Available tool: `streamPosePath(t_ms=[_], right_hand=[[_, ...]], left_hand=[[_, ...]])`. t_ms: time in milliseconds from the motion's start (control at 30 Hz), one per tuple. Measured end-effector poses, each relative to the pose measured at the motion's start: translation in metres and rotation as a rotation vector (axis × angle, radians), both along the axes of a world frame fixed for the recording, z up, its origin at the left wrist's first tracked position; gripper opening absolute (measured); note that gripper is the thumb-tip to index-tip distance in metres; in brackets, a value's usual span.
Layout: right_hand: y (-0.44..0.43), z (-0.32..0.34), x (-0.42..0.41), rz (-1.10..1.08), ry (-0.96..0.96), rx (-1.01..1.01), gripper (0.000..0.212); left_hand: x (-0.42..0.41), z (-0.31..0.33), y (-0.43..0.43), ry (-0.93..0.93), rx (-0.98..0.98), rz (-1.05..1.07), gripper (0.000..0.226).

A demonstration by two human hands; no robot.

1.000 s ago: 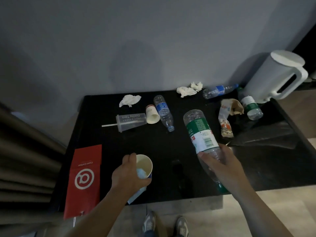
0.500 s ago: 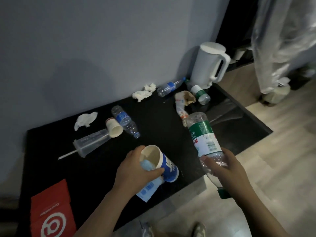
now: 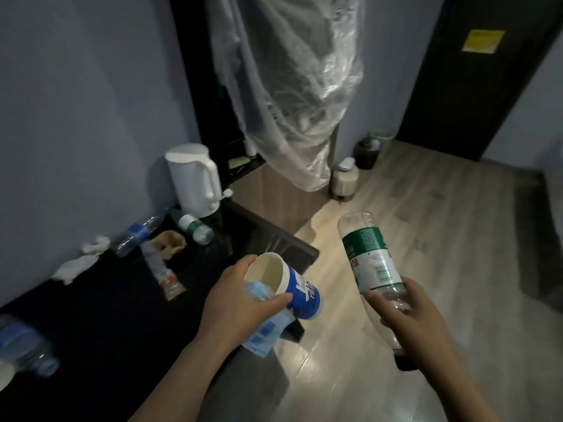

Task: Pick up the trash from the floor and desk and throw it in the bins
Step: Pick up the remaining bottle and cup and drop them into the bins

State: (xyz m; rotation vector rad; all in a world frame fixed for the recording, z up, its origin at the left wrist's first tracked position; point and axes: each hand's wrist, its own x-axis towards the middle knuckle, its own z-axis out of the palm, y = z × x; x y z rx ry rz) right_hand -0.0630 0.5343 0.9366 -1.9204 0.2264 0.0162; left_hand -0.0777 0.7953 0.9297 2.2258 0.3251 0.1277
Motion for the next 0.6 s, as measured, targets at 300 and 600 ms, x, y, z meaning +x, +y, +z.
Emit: streamPosePath(t_ms=[300,600], right_hand=[[-0.151,0.016,0.024,-0.288,-0.078,0.008,0.04],[-0.235,0.011,0.107,-0.402,-0.116,0.047,0.046]], left_hand=[[0.094,0.026,-0.149,-0.088,-0.075,-0.254,0.084],[0.208,0.02,-0.238,-0.133,-0.152,-0.393,0.083]])
